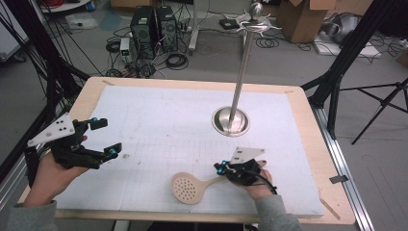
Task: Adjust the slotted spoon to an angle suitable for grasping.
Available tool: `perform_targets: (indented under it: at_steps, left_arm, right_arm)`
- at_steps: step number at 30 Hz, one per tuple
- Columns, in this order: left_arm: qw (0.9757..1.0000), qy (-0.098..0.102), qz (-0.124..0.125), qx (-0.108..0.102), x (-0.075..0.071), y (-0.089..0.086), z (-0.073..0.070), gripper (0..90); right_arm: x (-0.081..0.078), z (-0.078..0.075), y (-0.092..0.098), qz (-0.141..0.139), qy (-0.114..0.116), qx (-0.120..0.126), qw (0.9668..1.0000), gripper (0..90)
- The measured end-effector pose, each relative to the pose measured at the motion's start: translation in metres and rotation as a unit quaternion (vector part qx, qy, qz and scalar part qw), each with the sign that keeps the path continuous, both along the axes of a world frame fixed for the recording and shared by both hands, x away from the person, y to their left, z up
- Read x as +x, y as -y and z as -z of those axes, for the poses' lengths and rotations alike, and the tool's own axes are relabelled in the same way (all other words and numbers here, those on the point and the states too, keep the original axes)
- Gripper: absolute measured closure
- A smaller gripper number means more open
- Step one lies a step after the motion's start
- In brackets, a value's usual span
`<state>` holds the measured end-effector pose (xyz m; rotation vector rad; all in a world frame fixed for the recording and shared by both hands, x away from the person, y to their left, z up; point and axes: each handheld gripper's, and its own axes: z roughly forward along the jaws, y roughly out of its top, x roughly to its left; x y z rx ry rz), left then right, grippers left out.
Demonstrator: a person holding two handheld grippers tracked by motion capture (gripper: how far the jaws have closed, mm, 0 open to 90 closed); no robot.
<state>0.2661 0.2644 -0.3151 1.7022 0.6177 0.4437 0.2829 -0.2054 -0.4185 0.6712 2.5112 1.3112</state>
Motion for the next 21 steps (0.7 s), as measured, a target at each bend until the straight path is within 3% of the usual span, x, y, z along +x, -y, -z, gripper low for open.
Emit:
perform_targets:
  at_steps: [2, 6, 10, 16, 21]
  left_arm:
    - [1.0, 0.0, 0.0, 0.0, 0.0, 0.0, 0.0, 4.7]
    - [1.0, 0.0, 0.0, 0.001, 0.0, 0.0, 0.0, 4.7]
    - [1.0, -0.002, 0.0, 0.001, 0.001, 0.001, 0.001, 4.7]
    - [1.0, -0.004, 0.001, 0.002, 0.002, 0.002, 0.002, 4.7]
    - [1.0, -0.003, 0.003, 0.002, 0.003, 0.003, 0.001, 4.7]
  right_arm:
    - [0.002, -0.004, 0.02, 0.023, 0.001, 0.007, 0.9997, 90.0]
    - [0.006, 0.0, 0.06, 0.072, -0.017, 0.012, 0.9972, 90.0]
    - [0.007, 0.006, 0.087, 0.096, -0.035, 0.03, 0.9943, 90.0]
    - [0.005, 0.014, 0.11, 0.103, -0.047, 0.044, 0.9926, 90.0]
    - [0.003, 0.019, 0.117, 0.089, -0.065, 0.033, 0.9934, 90.0]
